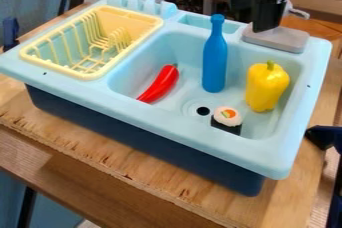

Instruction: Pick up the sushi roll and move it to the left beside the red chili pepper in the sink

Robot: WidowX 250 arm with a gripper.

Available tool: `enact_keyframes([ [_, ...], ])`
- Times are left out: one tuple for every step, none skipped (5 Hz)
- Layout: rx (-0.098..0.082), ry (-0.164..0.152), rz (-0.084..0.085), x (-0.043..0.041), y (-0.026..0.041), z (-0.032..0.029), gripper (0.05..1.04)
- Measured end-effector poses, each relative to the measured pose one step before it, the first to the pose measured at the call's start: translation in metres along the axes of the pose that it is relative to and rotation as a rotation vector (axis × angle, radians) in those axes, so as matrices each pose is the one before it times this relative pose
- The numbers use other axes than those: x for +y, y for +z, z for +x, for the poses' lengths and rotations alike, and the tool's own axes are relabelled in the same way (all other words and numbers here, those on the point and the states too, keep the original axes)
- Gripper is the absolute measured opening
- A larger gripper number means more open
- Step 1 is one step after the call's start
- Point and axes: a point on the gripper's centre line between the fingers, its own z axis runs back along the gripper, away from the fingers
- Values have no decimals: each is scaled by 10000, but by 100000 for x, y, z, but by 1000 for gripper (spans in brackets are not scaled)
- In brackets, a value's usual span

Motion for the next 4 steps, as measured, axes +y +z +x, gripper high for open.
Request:
enact_keyframes([
  [281,154,-246,-199,-1442,-310,1000],
  [-215,798,-472,-2787,-1279,-2189,1000],
  [-211,840,467,-2590,-73,-1291,1000],
  [276,303,442,-354,-1035,-739,1000],
])
